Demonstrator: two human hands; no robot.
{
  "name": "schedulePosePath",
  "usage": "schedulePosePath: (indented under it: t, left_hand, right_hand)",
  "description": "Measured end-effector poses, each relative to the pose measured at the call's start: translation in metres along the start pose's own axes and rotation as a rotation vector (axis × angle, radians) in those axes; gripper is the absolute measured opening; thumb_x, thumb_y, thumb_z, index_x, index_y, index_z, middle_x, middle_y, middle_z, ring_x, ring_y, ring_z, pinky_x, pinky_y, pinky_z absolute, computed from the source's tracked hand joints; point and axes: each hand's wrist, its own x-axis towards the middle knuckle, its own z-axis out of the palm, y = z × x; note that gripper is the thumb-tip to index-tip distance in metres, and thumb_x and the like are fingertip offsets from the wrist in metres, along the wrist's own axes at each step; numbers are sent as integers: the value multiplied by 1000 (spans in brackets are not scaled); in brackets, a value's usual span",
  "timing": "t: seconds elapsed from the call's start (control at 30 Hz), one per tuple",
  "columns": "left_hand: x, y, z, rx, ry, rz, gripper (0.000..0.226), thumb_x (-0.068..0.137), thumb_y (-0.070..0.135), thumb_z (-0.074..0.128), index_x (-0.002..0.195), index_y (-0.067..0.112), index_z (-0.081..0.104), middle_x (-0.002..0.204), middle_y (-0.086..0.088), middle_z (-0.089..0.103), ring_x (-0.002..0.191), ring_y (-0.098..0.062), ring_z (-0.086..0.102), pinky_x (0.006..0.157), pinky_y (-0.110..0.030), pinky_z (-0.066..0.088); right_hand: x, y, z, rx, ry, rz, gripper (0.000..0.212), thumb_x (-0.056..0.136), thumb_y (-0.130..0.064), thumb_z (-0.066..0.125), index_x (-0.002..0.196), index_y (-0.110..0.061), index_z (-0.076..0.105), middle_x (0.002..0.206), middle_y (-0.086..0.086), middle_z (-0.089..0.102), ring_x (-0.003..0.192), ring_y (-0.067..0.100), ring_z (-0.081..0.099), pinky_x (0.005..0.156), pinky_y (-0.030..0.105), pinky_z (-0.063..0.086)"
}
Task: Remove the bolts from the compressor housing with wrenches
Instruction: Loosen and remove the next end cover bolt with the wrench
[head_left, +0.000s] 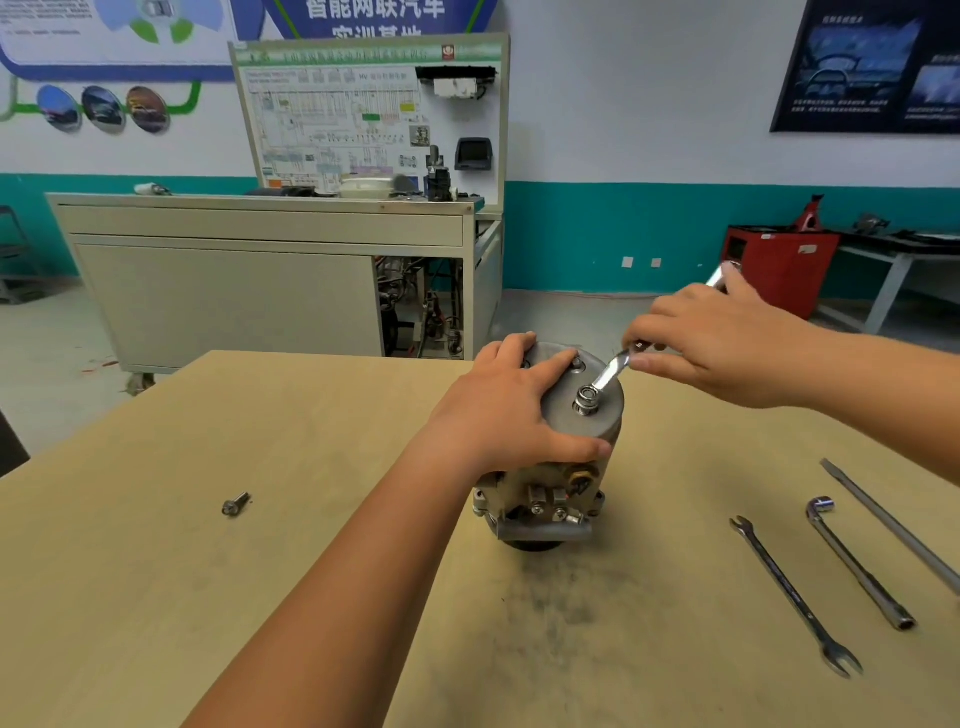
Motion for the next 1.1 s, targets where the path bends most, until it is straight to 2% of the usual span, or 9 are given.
schedulePosePath:
  t: [0.07,0.13,0.23,0.3,0.43,0.57,0.77,0.9,1.1]
  left_hand:
    - [-1,-2,-1,-11,-1,-3,98,69,76,58,150,38,19,155,5,13,142,-18,10,113,-38,23]
    - [-2,-4,-1,-27,-1,-7,98,69,75,59,150,39,19,155,5,13,141,-17,11,112,-37,23]
    - [-3,-5,-1,-36,5,-11,97,69,74,60,150,39,20,155,4,13,141,-18,11,113,-38,23]
    - [-3,-4,-1,-30,3,-9,97,69,74,59,150,39,19,155,5,13,141,-18,10,113,-38,24]
    - [-2,-1,-1,-21,2,-3,97,69,74,60,150,38,19,155,4,13,141,-18,10,112,-38,25]
    - [0,0,-1,-14,-5,-1,95,72,69,62,150,36,20,155,2,13,141,-19,11,114,-39,24]
    - [0,0,-2,-13,-29,-8,93,72,66,57,151,37,17,156,2,11,142,-19,9,112,-40,25]
    - [-1,0,-3,-7,-34,-6,91,72,63,52,151,37,15,156,2,11,142,-19,9,112,-41,27]
    - [-1,0,-2,-11,-20,-2,95,68,67,52,151,37,17,155,1,13,141,-19,11,112,-39,27]
  right_hand:
    - [1,5,3,9,38,-58,67,75,-66,3,101,-28,51,86,-11,46,86,10,46,90,35,35]
    - [-2,7,6,268,84,-45,56,80,-63,14,91,-23,53,80,-8,48,77,11,45,69,26,34]
    - [-6,8,5,703,159,102,26,96,-38,34,86,-24,54,83,-2,55,78,18,50,65,18,36]
    - [-10,4,-2,874,158,206,23,98,-30,38,86,-26,57,78,-2,55,73,13,52,64,21,40]
    - [-26,-25,-14,1378,-98,312,17,98,-19,42,96,-11,57,76,8,73,63,17,70,52,23,55]
    - [-51,-66,-18,1925,-345,324,26,94,-18,45,110,3,49,87,22,72,53,23,69,41,24,53]
    - [-51,-91,-17,2125,-286,341,17,95,-16,42,97,-2,50,74,21,71,43,18,64,36,22,49]
    - [-47,-97,-15,2107,-311,312,24,98,-17,39,87,-2,53,67,19,70,40,16,62,35,19,48]
    - [-47,-96,-6,2014,-360,276,25,99,-25,37,88,-4,48,62,18,68,36,16,60,34,20,47]
